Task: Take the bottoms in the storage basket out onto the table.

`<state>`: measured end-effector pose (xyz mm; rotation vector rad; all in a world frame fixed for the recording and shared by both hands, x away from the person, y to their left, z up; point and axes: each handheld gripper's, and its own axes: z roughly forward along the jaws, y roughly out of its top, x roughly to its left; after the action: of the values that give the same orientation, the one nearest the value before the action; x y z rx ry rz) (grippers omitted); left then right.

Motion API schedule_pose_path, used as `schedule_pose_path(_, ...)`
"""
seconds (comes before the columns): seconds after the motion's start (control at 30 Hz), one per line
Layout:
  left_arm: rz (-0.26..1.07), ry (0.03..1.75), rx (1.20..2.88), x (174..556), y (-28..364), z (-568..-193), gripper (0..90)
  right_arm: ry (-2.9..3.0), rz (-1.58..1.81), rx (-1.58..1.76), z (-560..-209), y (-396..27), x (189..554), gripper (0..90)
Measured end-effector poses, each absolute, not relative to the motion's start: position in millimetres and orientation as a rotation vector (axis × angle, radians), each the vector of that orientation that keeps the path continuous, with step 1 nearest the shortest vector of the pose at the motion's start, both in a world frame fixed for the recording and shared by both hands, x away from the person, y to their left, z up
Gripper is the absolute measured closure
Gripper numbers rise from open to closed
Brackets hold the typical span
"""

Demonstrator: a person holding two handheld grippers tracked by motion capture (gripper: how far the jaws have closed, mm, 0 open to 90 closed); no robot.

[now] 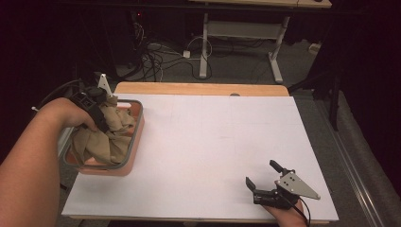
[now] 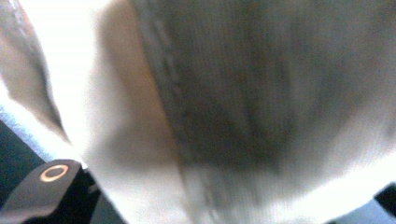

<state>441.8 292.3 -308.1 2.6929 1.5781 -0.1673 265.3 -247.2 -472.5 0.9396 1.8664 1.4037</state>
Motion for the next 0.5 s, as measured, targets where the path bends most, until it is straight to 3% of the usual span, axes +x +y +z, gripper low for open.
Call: schedule_pose_path(0.5,-0.156,1.557,2.709,440,278,-292,62.7,1.874,1.374,0.939,-476,-249,268,0.4)
